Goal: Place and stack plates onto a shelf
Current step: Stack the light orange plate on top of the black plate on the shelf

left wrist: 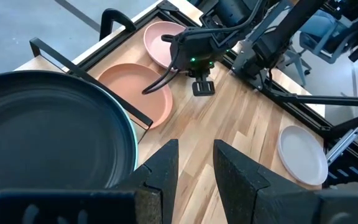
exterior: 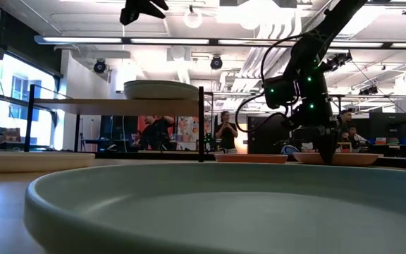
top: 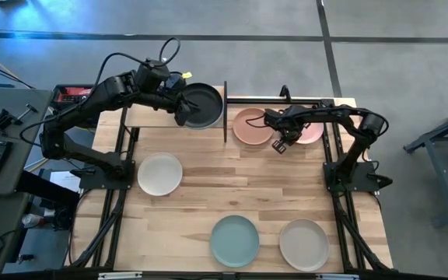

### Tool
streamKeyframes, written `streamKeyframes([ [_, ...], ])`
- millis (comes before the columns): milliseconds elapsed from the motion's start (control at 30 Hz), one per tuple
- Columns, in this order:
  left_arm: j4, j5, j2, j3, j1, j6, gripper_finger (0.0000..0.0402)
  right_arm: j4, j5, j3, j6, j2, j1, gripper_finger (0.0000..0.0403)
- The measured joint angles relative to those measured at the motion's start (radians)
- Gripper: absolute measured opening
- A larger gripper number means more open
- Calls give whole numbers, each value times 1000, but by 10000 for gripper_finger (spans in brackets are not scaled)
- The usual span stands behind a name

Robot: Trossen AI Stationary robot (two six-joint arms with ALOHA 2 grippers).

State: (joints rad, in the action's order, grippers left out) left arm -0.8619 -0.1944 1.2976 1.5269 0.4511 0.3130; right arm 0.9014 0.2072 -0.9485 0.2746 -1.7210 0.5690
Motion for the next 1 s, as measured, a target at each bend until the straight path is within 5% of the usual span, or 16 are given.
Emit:
streamKeyframes([
  [567, -1, 0, 0, 0, 0, -1, 90, 59, -30, -118, 111, 193, -23, 1],
  [1000, -3, 0, 0, 0, 0, -2, 90, 132, 20, -267, 77, 223, -168, 0],
])
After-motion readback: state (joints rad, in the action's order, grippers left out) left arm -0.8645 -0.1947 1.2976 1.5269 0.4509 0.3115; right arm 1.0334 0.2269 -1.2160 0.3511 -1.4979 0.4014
